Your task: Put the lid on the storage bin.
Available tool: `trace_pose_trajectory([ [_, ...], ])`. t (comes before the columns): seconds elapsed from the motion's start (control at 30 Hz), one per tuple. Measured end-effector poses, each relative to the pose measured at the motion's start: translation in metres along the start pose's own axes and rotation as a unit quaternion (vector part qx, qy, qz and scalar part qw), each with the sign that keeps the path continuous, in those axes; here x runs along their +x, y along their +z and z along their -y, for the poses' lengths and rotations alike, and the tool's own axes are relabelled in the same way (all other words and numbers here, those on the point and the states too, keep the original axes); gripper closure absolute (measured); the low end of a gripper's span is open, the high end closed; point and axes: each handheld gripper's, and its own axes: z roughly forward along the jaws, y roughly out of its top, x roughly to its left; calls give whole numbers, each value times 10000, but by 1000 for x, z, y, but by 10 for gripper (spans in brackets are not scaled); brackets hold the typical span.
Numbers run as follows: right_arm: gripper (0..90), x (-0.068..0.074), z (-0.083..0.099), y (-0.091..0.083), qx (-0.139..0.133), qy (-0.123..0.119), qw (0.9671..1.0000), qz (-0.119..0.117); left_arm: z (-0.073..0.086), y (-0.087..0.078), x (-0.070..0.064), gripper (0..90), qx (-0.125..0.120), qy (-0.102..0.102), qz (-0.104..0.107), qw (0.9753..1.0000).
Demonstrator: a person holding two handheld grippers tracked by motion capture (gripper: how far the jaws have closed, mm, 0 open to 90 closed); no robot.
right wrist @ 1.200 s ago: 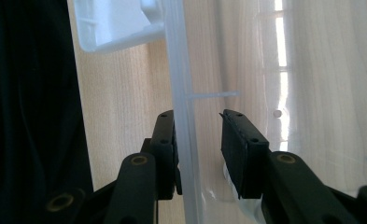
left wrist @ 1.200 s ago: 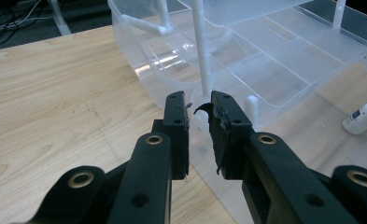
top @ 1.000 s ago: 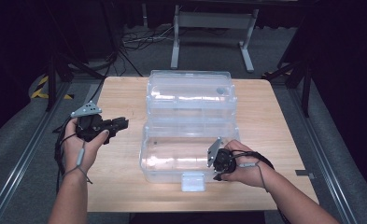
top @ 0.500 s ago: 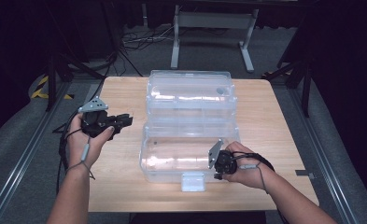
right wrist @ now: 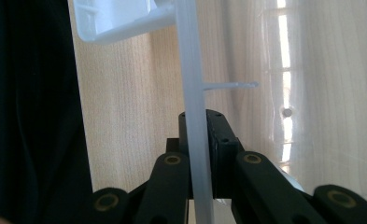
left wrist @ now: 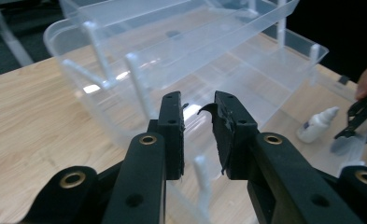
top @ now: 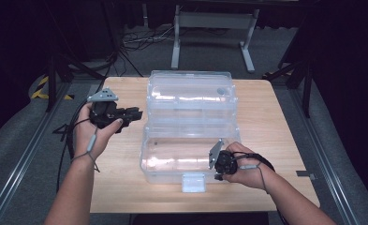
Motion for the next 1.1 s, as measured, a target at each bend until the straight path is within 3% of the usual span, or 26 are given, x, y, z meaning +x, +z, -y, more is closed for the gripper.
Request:
trace_pose_trajectory([
  [0.1, 866, 0, 0, 0, -9, 21, 10000, -20, -7, 4, -3, 736, 36, 91, 48, 9999],
  [0.27, 865, -1, 0, 0, -27, 36, 10000, -41, -25, 14, -6, 733, 14, 148, 313, 9994],
  [0.37, 865, -1, 0, 0, -18, 39, 10000, -59, -36, 19, -8, 730, 61, 295, 350, 9989],
  [0.53, 865, -1, 1, 0, -38, 29, 10000, -70, -50, 30, -9, 728, 85, 349, 432, 9984],
  [0.77, 865, -1, 2, 0, -99, 54, 9999, -57, -64, 50, -16, 730, 230, 620, 638, 9958],
  [1.1, 864, -1, 2, 0, -106, 31, 9999, -77, -80, 72, -20, 714, 463, 798, 695, 9933],
])
